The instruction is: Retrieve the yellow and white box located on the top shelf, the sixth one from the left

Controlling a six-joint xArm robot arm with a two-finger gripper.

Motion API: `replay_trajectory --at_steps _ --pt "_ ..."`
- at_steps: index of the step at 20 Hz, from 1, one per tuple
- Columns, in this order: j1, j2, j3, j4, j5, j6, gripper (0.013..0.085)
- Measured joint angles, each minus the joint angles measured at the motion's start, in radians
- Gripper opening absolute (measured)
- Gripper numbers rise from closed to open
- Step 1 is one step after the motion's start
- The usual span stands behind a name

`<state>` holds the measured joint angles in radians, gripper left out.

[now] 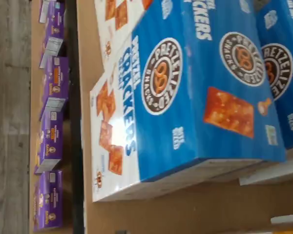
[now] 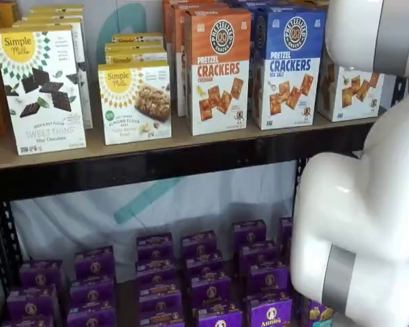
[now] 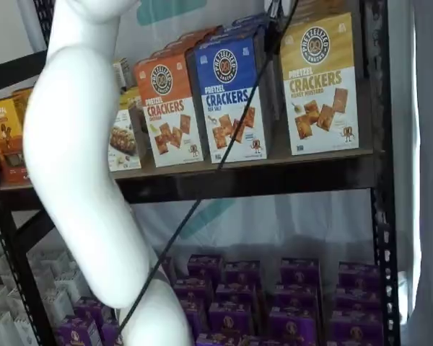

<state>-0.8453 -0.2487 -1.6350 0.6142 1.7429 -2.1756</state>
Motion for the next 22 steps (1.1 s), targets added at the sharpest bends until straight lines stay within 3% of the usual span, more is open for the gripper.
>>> replay_trajectory --at_steps 11,22 --pt "0.053 0.017 0.011 -0.029 -0.116 -0.004 0.085" --pt "0.099 0.061 -0.036 -0.138 -0.106 -0.003 0.085"
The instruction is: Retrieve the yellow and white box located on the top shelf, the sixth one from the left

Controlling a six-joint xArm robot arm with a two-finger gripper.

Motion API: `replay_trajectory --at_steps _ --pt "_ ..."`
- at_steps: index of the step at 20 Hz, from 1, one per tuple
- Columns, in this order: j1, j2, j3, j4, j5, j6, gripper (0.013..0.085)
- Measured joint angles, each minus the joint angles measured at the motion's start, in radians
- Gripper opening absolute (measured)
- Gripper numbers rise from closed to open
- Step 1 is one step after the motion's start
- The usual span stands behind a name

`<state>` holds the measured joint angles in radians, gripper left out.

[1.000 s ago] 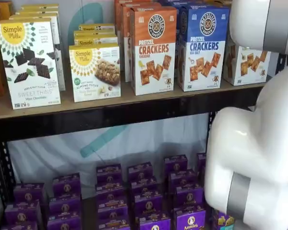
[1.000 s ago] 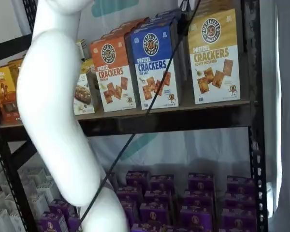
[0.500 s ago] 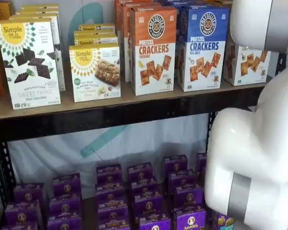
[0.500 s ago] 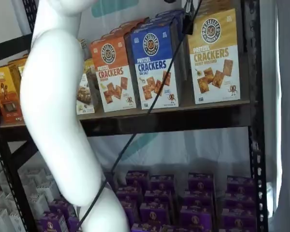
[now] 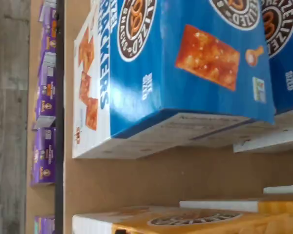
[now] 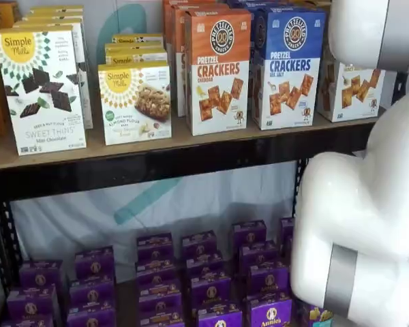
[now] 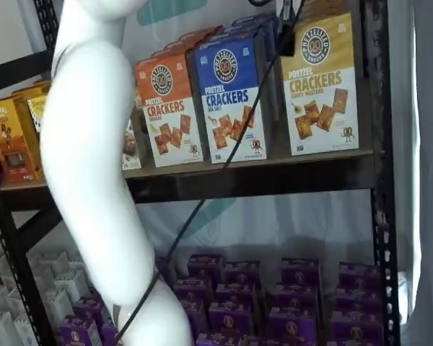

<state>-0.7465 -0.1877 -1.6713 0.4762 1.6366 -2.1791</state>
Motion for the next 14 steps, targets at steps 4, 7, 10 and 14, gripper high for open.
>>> replay_trajectory --at_steps 4,7,10,14 --pt "0.007 0.027 -0.04 -0.03 0.046 0.009 0.085" --pt "0.015 0.061 -0.103 -0.062 0.11 0.02 0.085" --pt "0.028 0.088 -0.155 -0.107 0.159 0.027 0.085" --pt "0.047 0.088 -0.163 -0.155 0.163 0.026 0.085"
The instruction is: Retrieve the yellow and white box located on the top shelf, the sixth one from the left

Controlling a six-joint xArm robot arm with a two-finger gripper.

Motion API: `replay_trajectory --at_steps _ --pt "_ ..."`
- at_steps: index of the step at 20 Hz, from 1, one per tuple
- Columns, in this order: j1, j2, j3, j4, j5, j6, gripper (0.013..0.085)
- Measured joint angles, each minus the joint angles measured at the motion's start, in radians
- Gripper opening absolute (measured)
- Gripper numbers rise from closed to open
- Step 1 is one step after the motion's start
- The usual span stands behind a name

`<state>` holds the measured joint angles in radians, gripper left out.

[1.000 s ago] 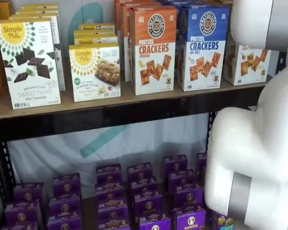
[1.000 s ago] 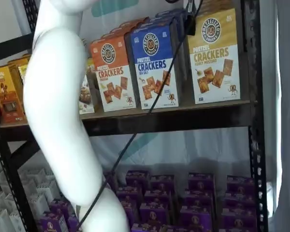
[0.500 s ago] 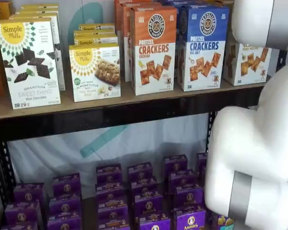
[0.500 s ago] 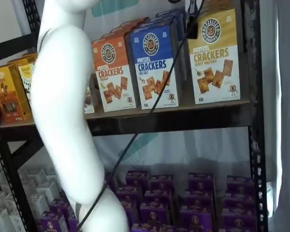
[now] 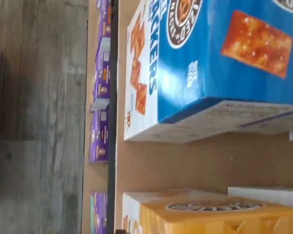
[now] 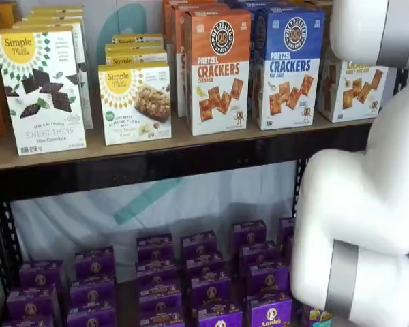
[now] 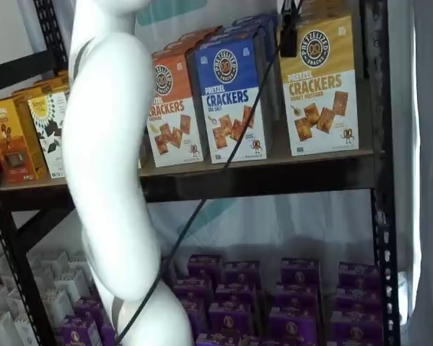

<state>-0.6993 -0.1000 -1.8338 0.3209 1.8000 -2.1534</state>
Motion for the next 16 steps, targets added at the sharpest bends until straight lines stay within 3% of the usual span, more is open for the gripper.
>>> replay_trajectory --at_steps 6,16 --pt "0.025 -0.01 0.017 -0.054 -0.014 -0.001 0.085" --pt "0.039 0.01 -0.014 -0.095 0.009 0.001 0.085"
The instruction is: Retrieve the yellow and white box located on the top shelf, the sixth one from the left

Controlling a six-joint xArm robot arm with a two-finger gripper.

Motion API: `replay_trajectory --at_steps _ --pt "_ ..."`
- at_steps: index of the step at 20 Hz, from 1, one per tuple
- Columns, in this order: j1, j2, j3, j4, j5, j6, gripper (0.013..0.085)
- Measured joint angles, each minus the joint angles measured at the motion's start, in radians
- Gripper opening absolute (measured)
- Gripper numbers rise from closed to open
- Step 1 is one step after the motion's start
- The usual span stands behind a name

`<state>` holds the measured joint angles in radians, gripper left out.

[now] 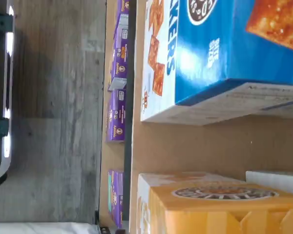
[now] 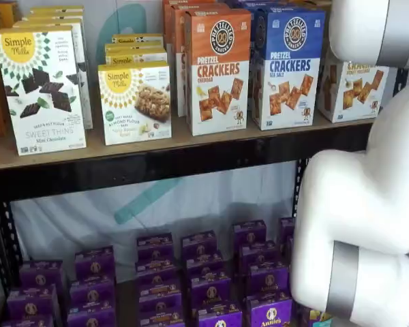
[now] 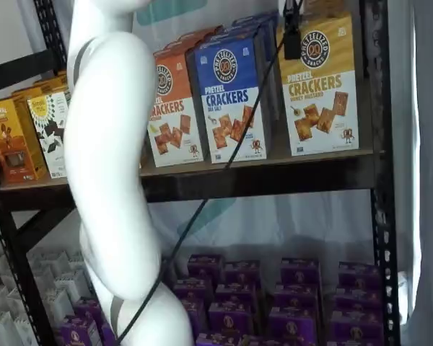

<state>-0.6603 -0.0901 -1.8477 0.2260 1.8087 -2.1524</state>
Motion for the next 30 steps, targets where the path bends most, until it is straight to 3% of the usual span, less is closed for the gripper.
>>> replay_trajectory --at_steps 12,16,24,26,30 --pt "0.008 -0.025 0.047 -0.026 -0.026 -0.007 0.085" --pt "0.005 -0.029 0.055 -0.023 -0.03 -0.009 0.073" --pt "-0.003 -0.029 0.051 -0.017 -0.027 -0.014 0.073" --pt "-0.005 -0.029 0.05 -0.016 -0.025 -0.015 0.065" --pt "-0.006 -0.03 0.05 -0.014 -0.024 -0.016 0.065"
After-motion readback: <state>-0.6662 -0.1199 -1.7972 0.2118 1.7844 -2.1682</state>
